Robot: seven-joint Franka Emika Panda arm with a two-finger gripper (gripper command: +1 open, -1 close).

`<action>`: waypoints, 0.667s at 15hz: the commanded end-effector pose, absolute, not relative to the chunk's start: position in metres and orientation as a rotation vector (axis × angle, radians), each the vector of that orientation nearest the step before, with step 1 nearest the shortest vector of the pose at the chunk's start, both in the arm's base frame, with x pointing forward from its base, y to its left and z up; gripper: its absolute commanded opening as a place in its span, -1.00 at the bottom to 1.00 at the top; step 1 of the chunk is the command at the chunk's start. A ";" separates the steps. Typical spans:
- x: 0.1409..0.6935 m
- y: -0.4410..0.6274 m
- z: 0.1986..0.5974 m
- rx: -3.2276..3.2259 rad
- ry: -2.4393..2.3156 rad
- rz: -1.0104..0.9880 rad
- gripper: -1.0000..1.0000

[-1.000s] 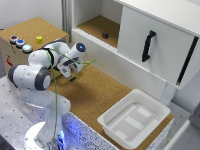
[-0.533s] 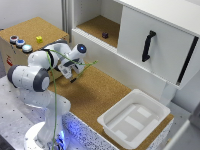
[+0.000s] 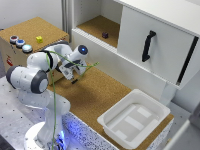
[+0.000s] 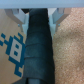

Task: Open the cabinet drawer

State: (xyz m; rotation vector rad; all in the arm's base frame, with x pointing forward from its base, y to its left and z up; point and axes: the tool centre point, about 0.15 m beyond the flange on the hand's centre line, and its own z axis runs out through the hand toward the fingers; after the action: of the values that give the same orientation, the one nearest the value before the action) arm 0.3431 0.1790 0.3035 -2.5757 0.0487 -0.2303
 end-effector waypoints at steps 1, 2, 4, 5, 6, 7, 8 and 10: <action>0.363 0.139 0.292 -2.549 0.066 -0.223 -1.00; 0.363 0.137 0.293 -2.550 0.072 -0.225 -1.00; 0.363 0.132 0.293 -2.550 0.086 -0.233 -1.00; 0.363 0.129 0.294 -2.550 0.093 -0.238 -1.00; 0.363 0.128 0.294 -2.551 0.098 -0.241 -1.00; 0.362 0.124 0.295 -2.549 0.111 -0.246 -1.00; 0.362 0.121 0.295 -2.551 0.122 -0.251 -1.00; 0.361 0.116 0.296 -2.557 0.139 -0.252 -1.00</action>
State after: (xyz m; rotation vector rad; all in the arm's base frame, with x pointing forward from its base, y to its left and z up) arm 0.3453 0.1623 0.3034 -2.5743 0.0846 -0.2456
